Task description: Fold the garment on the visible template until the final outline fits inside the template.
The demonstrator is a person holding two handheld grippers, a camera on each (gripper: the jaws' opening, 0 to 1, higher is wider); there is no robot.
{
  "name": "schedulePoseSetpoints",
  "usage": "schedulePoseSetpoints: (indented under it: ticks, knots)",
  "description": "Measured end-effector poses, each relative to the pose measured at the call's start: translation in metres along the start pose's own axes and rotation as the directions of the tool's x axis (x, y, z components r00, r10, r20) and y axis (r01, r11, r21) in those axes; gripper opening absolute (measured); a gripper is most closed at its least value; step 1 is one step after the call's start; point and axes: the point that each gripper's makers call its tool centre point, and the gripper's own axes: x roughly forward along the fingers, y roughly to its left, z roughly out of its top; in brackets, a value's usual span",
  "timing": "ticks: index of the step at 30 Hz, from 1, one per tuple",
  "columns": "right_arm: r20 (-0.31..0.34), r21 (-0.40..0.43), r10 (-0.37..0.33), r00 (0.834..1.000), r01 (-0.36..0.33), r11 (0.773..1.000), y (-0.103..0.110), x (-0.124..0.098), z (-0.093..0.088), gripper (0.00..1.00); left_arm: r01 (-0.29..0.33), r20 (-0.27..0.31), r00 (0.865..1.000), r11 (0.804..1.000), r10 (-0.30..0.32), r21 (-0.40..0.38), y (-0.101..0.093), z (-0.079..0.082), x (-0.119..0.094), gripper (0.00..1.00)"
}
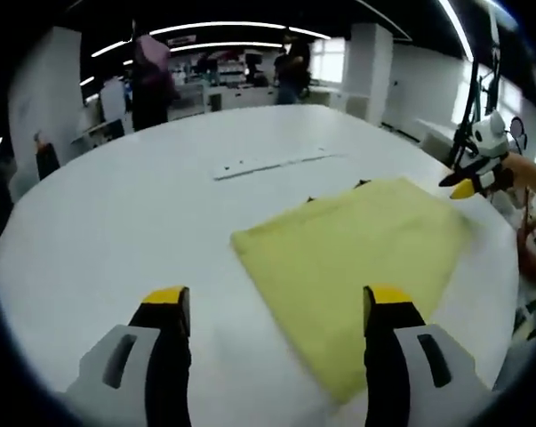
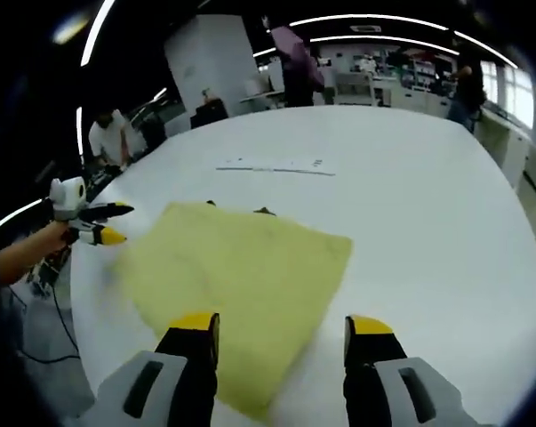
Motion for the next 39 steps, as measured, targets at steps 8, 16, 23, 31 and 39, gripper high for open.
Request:
schedulePoseSetpoints:
  ticks: [8, 16, 23, 31, 39]
  knots:
    - [-0.012, -0.003, 0.038, 0.999, -0.038, 0.999, 0.014, -0.007, -0.022, 0.43, 0.019, -0.037, 0.999, 1.0, -0.019, -0.001, -0.016, -0.028, -0.007, 0.71]
    - [-0.029, -0.029, 0.053, 0.998, -0.054, 0.998, 0.022, -0.01, -0.041, 0.33, 0.024, -0.082, 0.996, 1.0, -0.024, -0.001, -0.023, -0.049, -0.011, 0.68]
    - [-0.048, 0.003, 0.049, 0.998, -0.049, 0.999, 0.022, -0.007, -0.056, 0.24, 0.021, -0.122, 0.992, 1.0, -0.021, -0.005, -0.027, -0.065, -0.01, 0.63]
    - [-0.04, 0.043, 0.022, 0.999, -0.021, 0.999, 0.016, -0.006, -0.062, 0.13, 0.02, -0.12, 0.993, 1.0, -0.021, -0.01, -0.029, -0.069, -0.012, 0.55]
    - [-0.047, 0.077, 0.031, 0.998, -0.027, 0.997, 0.015, -0.011, -0.067, 0.01, 0.063, -0.116, 0.991, 0.996, -0.071, -0.07, -0.045, -0.071, -0.017, 0.31]
